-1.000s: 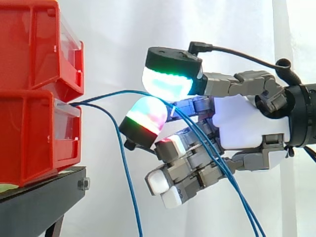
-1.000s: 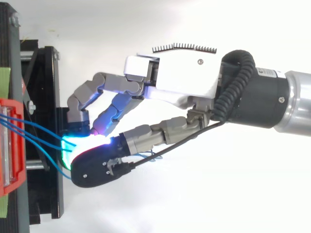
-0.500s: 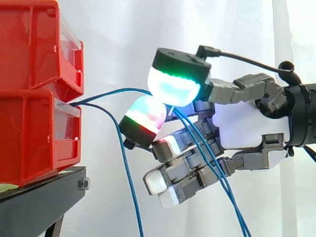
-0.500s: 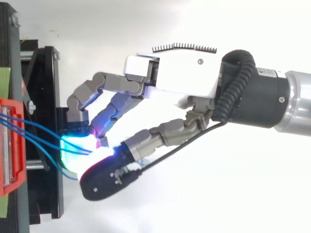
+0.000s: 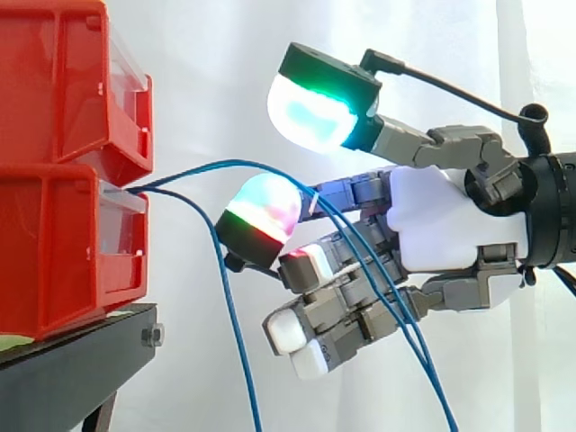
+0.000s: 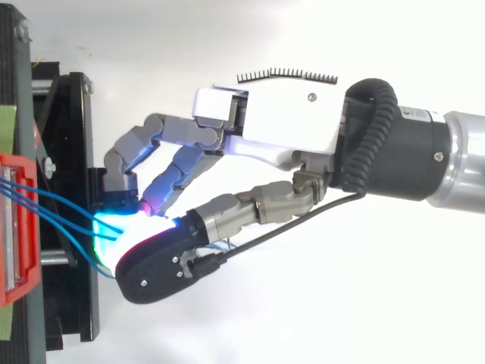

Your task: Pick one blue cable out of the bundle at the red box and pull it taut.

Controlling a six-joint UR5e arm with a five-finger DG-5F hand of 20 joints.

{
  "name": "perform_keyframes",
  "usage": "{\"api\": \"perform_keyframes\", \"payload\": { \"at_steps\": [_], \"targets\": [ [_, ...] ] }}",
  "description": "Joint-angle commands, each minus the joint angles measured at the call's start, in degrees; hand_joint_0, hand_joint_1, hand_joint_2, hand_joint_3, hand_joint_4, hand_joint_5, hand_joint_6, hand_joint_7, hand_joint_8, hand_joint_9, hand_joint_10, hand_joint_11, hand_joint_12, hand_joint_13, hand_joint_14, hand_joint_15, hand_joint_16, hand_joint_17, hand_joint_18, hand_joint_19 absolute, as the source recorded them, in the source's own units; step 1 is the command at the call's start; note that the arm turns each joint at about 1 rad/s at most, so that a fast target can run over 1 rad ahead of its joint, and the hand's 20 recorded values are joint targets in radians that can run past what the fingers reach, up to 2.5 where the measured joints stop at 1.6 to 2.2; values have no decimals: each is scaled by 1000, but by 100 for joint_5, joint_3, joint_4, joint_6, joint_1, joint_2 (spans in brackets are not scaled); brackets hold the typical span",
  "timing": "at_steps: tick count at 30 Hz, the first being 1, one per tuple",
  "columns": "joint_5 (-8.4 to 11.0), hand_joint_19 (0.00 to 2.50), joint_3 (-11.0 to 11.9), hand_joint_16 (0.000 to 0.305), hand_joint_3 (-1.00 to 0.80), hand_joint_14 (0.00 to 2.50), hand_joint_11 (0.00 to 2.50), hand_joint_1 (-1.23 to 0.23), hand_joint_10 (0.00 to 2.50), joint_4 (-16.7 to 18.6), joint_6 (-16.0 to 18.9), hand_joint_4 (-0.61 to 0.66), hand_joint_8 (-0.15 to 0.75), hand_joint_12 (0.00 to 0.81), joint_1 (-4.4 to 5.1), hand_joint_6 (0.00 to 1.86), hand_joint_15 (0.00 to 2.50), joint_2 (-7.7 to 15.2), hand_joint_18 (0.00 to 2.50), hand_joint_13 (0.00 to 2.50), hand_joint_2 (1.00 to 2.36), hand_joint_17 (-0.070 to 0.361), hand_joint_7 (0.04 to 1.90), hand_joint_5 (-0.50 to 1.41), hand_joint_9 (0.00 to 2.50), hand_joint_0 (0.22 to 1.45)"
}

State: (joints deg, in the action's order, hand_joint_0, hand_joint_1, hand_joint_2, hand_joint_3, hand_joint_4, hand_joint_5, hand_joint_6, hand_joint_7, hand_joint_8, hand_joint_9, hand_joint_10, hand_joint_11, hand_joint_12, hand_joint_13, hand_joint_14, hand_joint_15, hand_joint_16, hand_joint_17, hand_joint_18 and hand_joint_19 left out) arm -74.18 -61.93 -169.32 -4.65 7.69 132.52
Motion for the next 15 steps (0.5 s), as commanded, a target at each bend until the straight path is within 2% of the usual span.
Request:
{"api": "perform_keyframes", "payload": {
  "at_steps": [1,2,6,9,13,15],
  "targets": [
    [0,400,-4,50,-496,20,1053,-538,16,4,-1,17,283,385,4,893,589,2,650,794,1000,112,971,-174,987,566],
    [0,403,-4,49,-406,20,1075,-567,16,4,-1,13,283,383,4,900,583,2,658,804,1007,111,977,-174,990,581],
    [0,401,5,49,-257,19,1129,-610,14,-14,-1,22,289,384,-4,924,607,2,677,833,1014,111,1003,-168,1032,571],
    [0,383,5,49,-202,19,1133,-679,15,-5,-1,31,289,383,-4,930,605,-6,692,834,1017,110,1014,-169,1023,583],
    [0,358,5,48,-254,22,1141,-758,13,4,-1,5,284,376,4,940,588,2,701,833,1016,108,1000,-174,1010,632],
    [0,345,5,48,-352,20,1143,-784,14,4,-1,-21,286,374,4,941,578,2,708,830,1011,108,978,-176,1007,664]
  ]
}}
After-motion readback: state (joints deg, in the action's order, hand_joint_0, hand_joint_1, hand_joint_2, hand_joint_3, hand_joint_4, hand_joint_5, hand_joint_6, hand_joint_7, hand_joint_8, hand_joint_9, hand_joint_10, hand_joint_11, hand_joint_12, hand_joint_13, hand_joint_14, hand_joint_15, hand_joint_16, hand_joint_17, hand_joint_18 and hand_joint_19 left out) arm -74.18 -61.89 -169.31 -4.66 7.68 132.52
